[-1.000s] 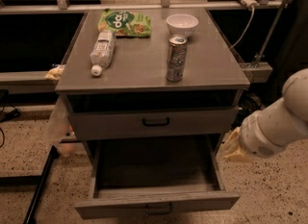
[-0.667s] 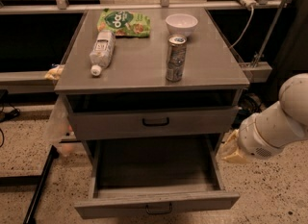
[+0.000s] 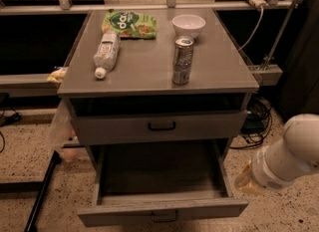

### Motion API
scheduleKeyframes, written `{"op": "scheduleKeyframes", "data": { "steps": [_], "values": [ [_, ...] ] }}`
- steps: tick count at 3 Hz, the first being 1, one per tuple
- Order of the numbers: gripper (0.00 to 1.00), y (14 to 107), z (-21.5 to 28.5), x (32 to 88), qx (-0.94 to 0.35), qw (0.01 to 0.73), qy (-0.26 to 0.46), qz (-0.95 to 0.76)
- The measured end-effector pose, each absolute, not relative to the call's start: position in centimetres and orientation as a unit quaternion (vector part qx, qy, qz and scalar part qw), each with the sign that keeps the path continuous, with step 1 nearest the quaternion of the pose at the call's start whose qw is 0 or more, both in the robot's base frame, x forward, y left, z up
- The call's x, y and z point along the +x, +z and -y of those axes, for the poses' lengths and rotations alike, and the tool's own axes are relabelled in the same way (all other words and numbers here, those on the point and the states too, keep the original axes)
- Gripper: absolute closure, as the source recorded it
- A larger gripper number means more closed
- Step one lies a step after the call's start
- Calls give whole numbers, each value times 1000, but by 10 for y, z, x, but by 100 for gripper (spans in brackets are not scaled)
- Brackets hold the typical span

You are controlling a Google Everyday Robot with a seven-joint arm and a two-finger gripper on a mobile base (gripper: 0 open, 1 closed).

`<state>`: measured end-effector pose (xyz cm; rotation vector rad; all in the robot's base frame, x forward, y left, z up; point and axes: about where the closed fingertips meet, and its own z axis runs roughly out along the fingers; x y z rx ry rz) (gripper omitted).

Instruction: Close middle drawer

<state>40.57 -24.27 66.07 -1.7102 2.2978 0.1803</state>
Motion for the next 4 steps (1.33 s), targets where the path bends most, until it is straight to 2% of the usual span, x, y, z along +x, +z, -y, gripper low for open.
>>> {"op": "scheduleKeyframes", "data": {
  "steps": [1,2,4],
  "values": [
    [100,603,257,388,-587,120,79,-796],
    [100,527,259,380,-586,134,124,-790],
    [100,508,256,381,-608,134,107,-775]
  ]
}}
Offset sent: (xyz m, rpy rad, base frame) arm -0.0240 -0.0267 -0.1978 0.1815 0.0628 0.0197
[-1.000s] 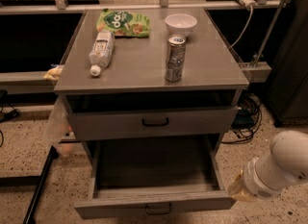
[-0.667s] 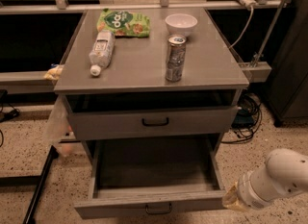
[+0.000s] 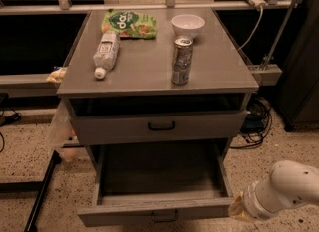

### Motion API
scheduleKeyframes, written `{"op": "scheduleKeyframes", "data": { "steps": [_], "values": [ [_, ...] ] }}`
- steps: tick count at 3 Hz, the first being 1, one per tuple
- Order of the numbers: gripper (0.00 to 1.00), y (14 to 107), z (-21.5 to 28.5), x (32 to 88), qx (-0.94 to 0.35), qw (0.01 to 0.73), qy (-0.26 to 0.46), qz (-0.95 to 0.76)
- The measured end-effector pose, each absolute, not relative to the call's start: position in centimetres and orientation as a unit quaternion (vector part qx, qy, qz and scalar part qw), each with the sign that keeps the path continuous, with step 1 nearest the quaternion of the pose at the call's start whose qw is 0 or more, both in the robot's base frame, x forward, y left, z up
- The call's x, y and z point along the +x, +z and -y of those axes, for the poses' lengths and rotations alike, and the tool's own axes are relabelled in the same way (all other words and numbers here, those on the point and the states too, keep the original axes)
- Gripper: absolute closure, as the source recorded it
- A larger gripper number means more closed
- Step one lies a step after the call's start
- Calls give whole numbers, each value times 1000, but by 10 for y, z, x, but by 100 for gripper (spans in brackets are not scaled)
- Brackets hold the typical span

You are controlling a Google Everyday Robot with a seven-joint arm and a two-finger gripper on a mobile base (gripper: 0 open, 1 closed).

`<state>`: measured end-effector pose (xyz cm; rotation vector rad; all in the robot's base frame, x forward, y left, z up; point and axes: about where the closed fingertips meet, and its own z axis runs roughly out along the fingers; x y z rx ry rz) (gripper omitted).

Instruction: Close middle drawer

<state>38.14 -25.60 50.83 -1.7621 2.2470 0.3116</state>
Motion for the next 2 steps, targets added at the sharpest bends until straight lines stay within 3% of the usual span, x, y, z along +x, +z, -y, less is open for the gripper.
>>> {"op": "scheduleKeyframes", "data": {
  "steps": [2],
  "values": [
    [100,465,246,390,-636,158,99,-749]
  ]
}}
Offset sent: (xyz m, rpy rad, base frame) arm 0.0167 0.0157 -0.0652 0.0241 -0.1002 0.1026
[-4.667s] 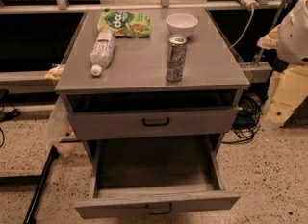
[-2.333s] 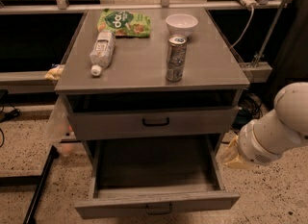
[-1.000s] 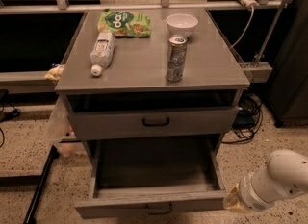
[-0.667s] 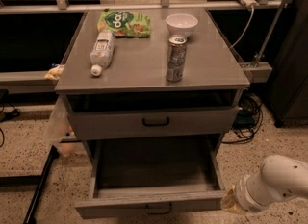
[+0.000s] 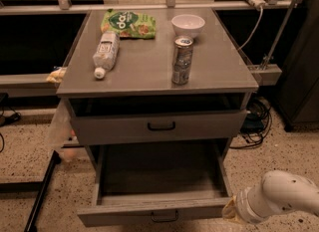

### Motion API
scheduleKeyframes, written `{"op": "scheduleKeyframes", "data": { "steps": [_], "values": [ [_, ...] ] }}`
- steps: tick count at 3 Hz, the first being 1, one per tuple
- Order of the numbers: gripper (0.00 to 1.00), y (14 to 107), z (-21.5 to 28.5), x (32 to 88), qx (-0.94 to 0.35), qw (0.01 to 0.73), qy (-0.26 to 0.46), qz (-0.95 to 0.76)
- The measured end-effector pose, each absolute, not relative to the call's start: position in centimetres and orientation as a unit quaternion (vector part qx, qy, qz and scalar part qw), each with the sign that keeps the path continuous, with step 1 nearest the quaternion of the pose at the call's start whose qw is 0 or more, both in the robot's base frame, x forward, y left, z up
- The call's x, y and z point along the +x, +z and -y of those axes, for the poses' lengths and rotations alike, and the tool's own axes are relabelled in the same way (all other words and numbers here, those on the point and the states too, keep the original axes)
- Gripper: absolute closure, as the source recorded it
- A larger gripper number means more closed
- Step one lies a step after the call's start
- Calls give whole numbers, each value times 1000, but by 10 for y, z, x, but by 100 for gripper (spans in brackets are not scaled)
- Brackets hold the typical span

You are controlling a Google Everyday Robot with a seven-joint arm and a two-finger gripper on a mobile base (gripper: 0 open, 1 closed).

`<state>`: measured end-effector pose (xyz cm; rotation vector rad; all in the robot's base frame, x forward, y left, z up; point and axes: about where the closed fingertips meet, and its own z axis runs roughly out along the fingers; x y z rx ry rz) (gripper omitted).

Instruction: Close middle drawer

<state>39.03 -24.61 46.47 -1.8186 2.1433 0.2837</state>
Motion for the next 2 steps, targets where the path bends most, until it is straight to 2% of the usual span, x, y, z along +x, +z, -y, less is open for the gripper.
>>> {"op": "scheduleKeyframes", "data": {
  "steps": [2],
  "values": [
    [100,442,237,401,-647,188,100,-732]
  ]
}}
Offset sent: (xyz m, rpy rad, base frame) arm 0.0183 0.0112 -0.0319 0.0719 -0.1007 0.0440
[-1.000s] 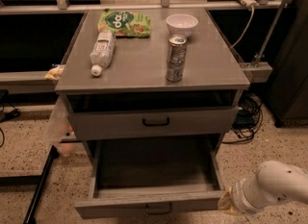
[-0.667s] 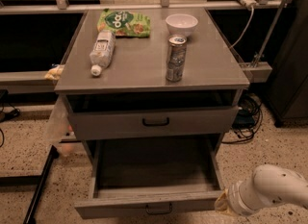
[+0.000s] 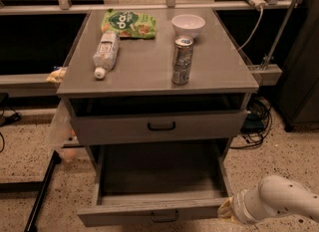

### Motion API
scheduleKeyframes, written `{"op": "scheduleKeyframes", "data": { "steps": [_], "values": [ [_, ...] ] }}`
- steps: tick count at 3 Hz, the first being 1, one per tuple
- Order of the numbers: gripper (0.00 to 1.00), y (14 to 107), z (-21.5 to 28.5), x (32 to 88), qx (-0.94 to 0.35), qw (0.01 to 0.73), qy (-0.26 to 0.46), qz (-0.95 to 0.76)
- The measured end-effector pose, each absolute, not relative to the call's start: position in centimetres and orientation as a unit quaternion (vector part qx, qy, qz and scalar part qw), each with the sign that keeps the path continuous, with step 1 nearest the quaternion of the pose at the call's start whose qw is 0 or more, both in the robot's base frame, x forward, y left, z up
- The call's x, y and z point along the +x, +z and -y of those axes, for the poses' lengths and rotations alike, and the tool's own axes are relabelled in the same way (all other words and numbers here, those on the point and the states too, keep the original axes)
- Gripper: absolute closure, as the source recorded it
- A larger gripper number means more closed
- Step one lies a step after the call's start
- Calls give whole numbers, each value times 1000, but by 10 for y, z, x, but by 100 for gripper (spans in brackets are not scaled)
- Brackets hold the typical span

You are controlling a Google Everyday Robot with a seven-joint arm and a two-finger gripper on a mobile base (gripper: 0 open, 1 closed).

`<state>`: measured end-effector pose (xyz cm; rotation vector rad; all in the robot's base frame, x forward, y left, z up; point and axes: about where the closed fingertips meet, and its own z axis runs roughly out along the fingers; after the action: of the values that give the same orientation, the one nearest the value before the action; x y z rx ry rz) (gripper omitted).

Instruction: Close middle drawer

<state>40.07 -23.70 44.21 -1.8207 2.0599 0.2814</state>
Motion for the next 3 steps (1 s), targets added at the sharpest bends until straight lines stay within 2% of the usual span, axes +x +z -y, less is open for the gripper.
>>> {"op": "scheduleKeyframes", "data": {
  "steps": [3],
  "values": [
    [100,420,228,428,-645,264,87,-711]
  ]
}}
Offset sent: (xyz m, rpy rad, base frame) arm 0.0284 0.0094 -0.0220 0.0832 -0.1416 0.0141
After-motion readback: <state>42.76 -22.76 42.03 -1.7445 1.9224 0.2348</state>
